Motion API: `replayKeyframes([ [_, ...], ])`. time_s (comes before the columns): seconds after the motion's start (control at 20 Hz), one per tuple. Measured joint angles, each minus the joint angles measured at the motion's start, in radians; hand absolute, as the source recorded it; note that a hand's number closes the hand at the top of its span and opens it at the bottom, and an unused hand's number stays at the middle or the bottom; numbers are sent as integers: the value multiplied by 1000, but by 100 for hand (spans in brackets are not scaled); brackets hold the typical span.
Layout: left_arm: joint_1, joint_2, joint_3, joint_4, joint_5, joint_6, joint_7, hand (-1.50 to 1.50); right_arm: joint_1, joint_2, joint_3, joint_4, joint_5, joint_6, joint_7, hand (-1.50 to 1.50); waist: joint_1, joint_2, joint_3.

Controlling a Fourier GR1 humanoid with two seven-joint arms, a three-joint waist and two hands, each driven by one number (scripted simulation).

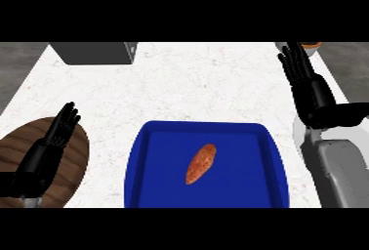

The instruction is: Pick the sweet potato from the tray and place it in the plate

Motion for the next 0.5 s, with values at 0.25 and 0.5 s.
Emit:
replayKeyframes([
  [0.25,-52,-1,13,11,-34,36,22,0,-11,129,-17,6,67,-306,75,-150,6,52,6],
  [0.5,-82,0,3,29,-51,46,54,0,37,62,76,144,301,-461,185,-150,16,90,-11],
])
